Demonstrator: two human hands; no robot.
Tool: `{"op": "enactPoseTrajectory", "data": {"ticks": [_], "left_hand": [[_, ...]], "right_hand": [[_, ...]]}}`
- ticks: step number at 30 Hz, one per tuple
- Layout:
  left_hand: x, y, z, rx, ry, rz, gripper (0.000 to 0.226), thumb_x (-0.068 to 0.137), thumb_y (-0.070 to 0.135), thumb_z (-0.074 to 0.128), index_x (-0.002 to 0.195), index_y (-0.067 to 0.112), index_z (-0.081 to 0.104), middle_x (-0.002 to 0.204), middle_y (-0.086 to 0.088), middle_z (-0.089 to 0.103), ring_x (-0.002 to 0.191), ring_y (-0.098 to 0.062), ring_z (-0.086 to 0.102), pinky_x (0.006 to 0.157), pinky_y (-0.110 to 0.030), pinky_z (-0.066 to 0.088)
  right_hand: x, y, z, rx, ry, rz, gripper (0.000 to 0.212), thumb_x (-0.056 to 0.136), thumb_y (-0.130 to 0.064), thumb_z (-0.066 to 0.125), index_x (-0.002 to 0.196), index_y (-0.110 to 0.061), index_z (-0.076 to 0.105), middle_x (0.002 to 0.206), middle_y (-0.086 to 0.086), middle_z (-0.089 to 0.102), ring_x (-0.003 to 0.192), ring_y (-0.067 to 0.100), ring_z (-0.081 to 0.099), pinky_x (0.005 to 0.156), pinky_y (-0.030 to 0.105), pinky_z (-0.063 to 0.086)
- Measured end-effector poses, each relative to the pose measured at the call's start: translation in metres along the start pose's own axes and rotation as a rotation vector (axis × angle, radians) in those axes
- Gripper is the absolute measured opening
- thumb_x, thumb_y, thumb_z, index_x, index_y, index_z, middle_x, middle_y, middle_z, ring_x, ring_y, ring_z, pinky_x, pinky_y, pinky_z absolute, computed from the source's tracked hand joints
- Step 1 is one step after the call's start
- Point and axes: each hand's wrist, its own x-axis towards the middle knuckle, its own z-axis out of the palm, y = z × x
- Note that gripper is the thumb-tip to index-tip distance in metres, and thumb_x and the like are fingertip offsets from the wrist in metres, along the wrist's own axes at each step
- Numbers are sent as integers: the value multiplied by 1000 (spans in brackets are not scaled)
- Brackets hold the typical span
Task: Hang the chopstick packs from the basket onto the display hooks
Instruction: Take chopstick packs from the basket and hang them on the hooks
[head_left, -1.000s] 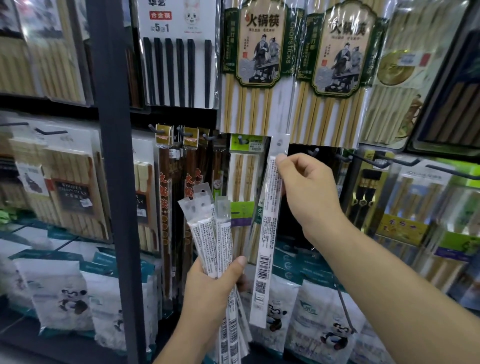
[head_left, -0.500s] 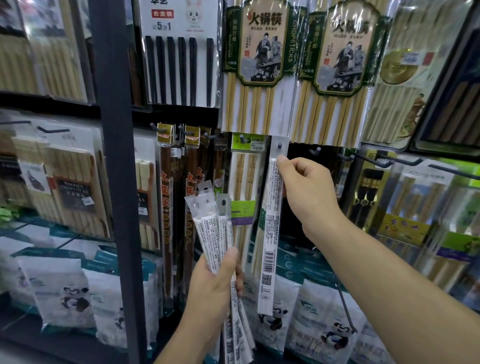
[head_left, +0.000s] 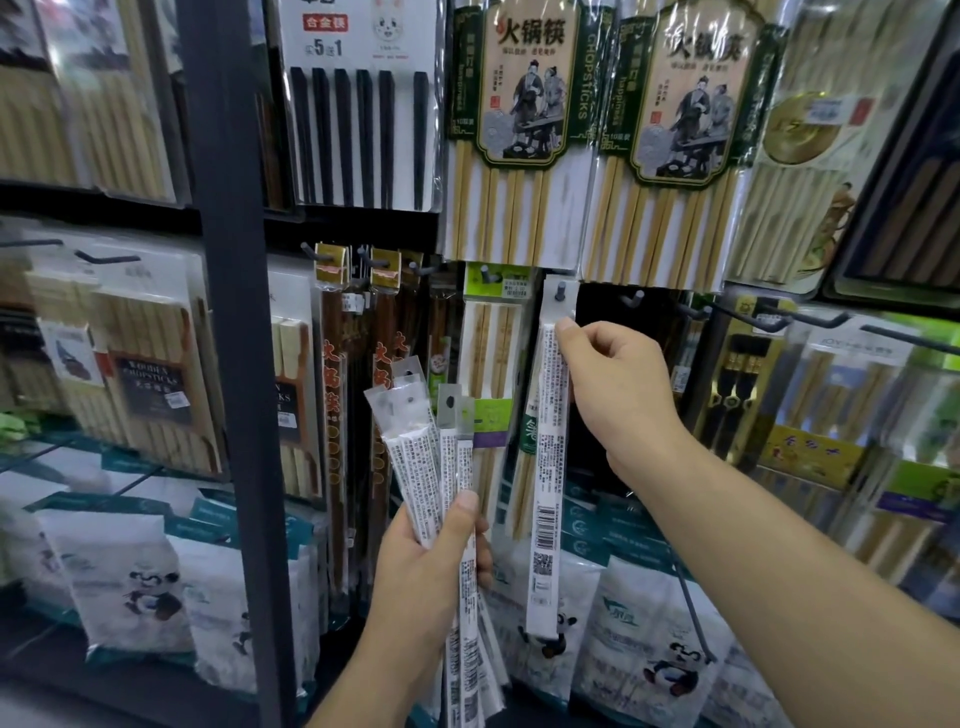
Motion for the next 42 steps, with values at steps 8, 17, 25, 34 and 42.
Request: {"op": "enactPoseTrajectory", "data": {"ticks": [8,17,25,34,42], "left_hand": [[-1,0,0,-17,18,6,32,85,38,74,108,17,72,85,-13,78,68,-24,76,58,-27,59],[-3,0,2,-53,-43,90,29,80,42,78,108,33,78,110,-2,79,98,-20,77,75,-25,61],[1,-3,0,-70,-21,58,34,82,47,76,114,38,75,119,5,77,112,-16,73,100,-47,53],[2,-7,-1,-36,4,59,32,70,54,77,89,29,76,89,-7,78,82,-20,75,71,-30,61],[1,-5,-2,-97,-44,61,27,79,36,77,98,17,74,83,-14,74,73,-22,71,61,-30,58]], "right_hand": [[-28,13,-2,-198,26,-51,29,96,-40,65,76,-22,54,64,-10,56,56,-2,50,52,15,37],[-64,17,18,-138,-357,4,24,94,-40,69,76,-23,67,64,-8,59,59,4,55,59,33,55],[-37,-5,7,72,-148,-26,25,101,-24,60,78,-15,68,58,-7,58,54,4,54,52,19,49],[0,-25,1,65,2,-75,34,103,-25,54,85,2,64,77,26,59,62,18,50,62,38,48],[7,-18,3,22,30,-49,39,102,-30,55,78,1,58,57,-4,45,56,11,45,62,39,52]]}}
